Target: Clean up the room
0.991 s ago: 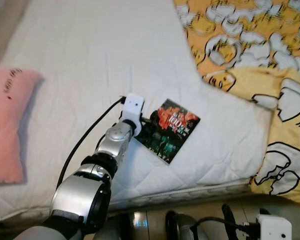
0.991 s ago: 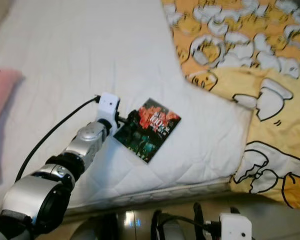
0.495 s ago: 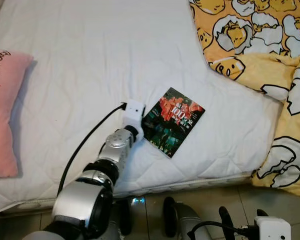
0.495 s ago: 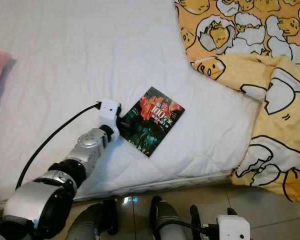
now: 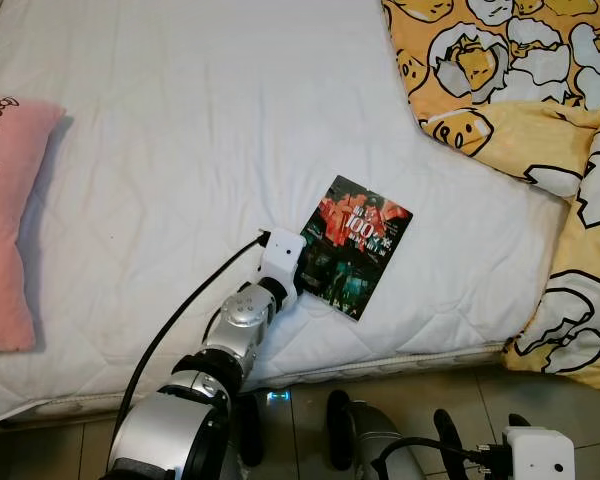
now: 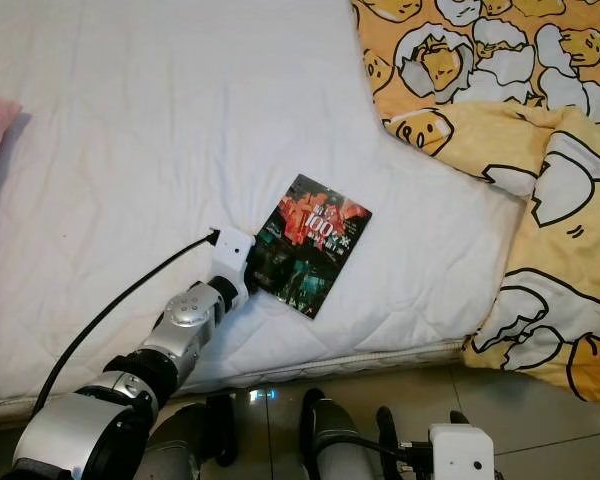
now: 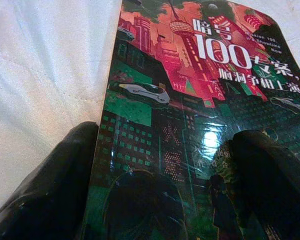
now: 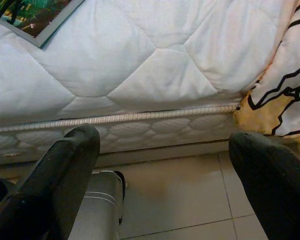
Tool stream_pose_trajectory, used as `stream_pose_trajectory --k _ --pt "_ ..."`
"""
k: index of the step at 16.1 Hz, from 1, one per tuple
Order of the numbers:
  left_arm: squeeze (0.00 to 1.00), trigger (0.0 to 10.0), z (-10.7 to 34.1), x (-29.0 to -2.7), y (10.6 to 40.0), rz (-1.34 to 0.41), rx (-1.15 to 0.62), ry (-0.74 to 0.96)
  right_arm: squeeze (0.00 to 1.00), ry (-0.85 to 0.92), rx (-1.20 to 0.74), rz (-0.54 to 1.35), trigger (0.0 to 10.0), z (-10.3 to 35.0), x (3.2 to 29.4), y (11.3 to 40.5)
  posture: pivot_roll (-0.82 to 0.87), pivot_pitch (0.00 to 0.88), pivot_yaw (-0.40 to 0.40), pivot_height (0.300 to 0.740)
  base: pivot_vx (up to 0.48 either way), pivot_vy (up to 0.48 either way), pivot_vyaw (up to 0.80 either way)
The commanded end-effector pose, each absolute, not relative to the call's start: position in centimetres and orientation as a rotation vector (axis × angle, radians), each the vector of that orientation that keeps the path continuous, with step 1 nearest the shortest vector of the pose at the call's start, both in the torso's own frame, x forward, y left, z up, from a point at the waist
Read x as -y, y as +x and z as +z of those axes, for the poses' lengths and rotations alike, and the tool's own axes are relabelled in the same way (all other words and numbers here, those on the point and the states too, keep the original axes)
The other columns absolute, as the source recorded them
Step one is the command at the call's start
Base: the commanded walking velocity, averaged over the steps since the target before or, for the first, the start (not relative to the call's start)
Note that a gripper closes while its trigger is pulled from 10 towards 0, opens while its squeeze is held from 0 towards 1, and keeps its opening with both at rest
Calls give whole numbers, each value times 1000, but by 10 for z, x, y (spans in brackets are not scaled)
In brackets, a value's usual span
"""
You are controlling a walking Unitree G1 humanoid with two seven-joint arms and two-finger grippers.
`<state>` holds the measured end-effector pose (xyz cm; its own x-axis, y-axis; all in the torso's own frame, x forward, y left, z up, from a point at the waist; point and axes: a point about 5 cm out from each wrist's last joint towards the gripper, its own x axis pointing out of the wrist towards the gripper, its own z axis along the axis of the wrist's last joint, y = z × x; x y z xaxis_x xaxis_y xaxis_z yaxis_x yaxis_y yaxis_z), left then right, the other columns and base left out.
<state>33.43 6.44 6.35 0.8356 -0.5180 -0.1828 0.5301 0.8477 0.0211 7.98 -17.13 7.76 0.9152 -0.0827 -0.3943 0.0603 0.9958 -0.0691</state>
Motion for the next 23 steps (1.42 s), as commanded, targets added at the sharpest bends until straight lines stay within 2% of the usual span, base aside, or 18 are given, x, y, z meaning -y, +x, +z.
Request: stream_pose_trajectory --k 1,2,3,4,5,8,19,23 --pt "0 10000 41 -63 320 -562 -281 83 0 -71 -450 -90 10000 73 177 74 -258 327 -43 740 0 0 0" --pt "0 10000 41 -60 320 -569 -283 64 0 -73 -452 -87 10000 72 176 74 -260 324 -44 740 0 0 0" --pt "0 9255 40 -54 317 -599 -289 69 0 -75 -455 -83 10000 72 176 74 -257 321 -45 740 0 0 0" --pt "0 6078 39 -53 316 -609 -295 73 0 -75 -455 -83 10000 72 176 74 -257 321 -45 740 0 0 0" --pt "0 0 33 -52 312 -622 -324 110 0 -76 -453 -81 10000 72 176 76 -255 319 -45 740 0 0 0" --pt "0 0 25 -56 308 -589 -384 101 0 -79 -440 -80 10000 72 177 83 -252 313 -44 740 0 0 0" --pt "0 0 26 -57 309 -608 -366 173 0 -77 -416 -83 10000 67 178 96 -233 279 -29 740 0 0 0" --pt "0 0 31 -55 312 -618 -351 94 0 -73 -406 -79 10000 65 176 101 -229 254 -22 740 0 0 0"
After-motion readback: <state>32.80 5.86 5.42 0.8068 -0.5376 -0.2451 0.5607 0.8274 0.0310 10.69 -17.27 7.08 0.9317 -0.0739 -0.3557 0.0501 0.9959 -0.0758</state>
